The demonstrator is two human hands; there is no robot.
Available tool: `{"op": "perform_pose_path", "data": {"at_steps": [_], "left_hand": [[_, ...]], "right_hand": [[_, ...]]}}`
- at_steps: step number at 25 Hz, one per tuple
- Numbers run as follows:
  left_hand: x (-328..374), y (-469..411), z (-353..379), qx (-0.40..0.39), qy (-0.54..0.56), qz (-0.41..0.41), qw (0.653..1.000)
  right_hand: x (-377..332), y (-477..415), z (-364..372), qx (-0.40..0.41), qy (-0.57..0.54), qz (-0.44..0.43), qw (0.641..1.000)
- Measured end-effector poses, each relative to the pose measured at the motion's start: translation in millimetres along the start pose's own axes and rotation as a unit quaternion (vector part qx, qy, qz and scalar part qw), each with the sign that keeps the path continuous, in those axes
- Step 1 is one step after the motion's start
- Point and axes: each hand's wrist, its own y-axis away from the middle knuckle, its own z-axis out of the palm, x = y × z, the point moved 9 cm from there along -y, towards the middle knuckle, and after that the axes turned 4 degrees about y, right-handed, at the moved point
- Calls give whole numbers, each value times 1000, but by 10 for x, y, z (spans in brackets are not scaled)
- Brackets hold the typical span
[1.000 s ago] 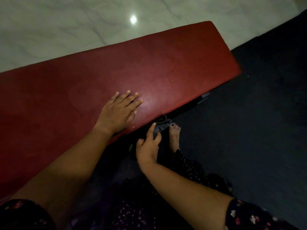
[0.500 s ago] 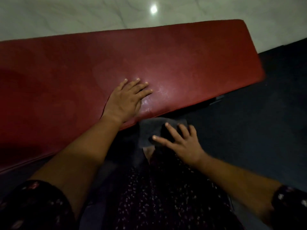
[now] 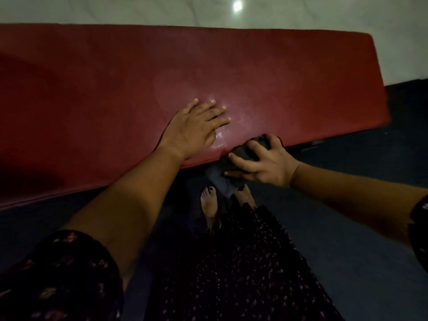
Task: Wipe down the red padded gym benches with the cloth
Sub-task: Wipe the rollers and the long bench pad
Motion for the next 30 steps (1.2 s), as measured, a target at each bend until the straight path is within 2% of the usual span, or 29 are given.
{"op": "perform_pose_path", "data": {"at_steps": [2, 4, 6, 9, 12, 16, 20, 24, 26, 30], "left_hand": [[-10, -12, -8, -12, 10, -3, 1000], [-139, 70, -21, -17, 1, -22, 1000], [-313, 261, -35, -19, -45, -35, 998], [-457, 593, -90, -8, -100, -19, 995], [-608, 869, -176, 7, -122, -31, 992], [-795, 1110, -335, 53, -77, -92, 991], [-783, 1095, -282, 23, -83, -108, 990], [-931, 1382, -291, 11, -112, -112, 987], [-1118, 1659, -387, 24, -114, -143, 983], [-1375, 2065, -575, 71, -108, -232, 964]], "right_hand": [[-128, -149, -93, 35, -12, -23, 999], [-140, -211, -83, 52, 16, -102, 993], [-113, -186, 14, 47, 50, -200, 977], [-184, -64, 148, 4, 61, -257, 965], [-290, -5, 248, -75, 59, -252, 963], [-296, -635, 74, -31, 5, -178, 984], [-563, -874, -38, 2, -32, -134, 990], [-323, -629, -50, 24, -39, -192, 980], [-269, -638, -87, 27, -46, -207, 977], [-644, -1337, -215, 42, -55, -202, 977]]}}
